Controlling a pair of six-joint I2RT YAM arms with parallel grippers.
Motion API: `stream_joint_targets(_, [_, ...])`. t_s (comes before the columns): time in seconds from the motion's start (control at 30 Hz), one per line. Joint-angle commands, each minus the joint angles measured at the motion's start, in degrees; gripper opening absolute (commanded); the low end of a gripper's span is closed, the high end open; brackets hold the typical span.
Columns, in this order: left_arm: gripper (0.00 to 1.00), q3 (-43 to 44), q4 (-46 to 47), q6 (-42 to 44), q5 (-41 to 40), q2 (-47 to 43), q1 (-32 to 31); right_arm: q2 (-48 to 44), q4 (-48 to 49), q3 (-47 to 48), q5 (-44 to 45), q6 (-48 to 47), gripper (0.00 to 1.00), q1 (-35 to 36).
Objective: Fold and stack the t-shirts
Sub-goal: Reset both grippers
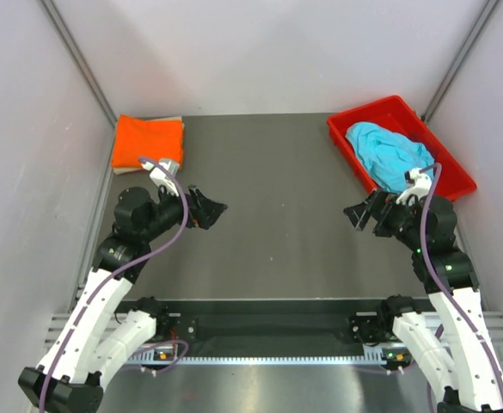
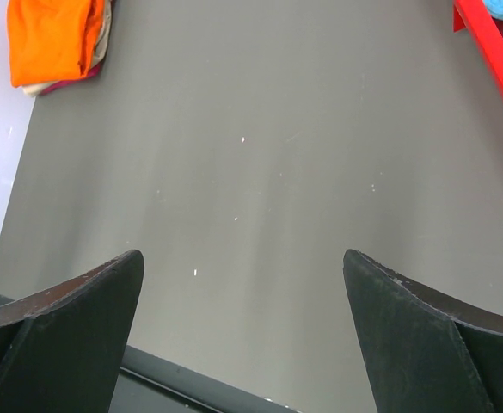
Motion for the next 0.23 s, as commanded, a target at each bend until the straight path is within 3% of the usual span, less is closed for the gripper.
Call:
stream_joint_targets(0.0, [0.99, -0.62, 5.12, -1.28, -0.16, -1.50, 0.05, -0.86, 0.60, 1.20, 0.13, -1.00, 1.00, -0.39])
stream_joint_targets(0.2, [0.99, -0.36, 5.22, -1.11, -0.07, -1.41, 0.13, -2.62, 2.96, -0.38, -0.05, -0.74, 1.00, -0.39])
